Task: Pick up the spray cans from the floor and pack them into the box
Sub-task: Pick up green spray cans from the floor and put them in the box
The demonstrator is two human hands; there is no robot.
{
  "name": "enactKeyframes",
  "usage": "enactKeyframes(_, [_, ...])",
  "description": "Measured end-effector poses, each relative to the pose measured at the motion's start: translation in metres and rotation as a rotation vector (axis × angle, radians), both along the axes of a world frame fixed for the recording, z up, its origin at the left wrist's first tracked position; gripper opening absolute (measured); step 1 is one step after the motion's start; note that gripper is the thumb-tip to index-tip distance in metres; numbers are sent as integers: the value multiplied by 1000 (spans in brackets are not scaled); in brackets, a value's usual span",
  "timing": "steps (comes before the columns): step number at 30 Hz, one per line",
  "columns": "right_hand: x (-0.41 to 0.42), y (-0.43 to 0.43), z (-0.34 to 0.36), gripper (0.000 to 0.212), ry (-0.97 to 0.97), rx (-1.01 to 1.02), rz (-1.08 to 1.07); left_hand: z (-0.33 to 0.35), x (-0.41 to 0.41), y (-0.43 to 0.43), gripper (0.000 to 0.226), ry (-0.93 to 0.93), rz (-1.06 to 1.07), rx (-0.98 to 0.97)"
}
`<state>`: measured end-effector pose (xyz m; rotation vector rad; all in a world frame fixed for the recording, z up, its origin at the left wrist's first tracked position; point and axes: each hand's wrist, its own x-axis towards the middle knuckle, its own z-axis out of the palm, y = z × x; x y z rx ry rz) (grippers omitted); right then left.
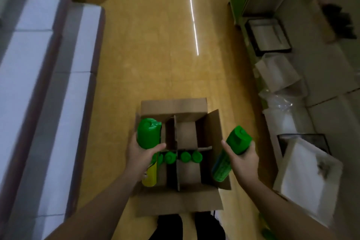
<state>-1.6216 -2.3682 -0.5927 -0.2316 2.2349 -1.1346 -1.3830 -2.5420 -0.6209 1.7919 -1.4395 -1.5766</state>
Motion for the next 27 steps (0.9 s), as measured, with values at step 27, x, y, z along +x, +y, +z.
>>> enactKeyframes(27, [-2, 28, -308, 82, 98, 352, 280, -298, 104, 82, 88, -461, -170, -168])
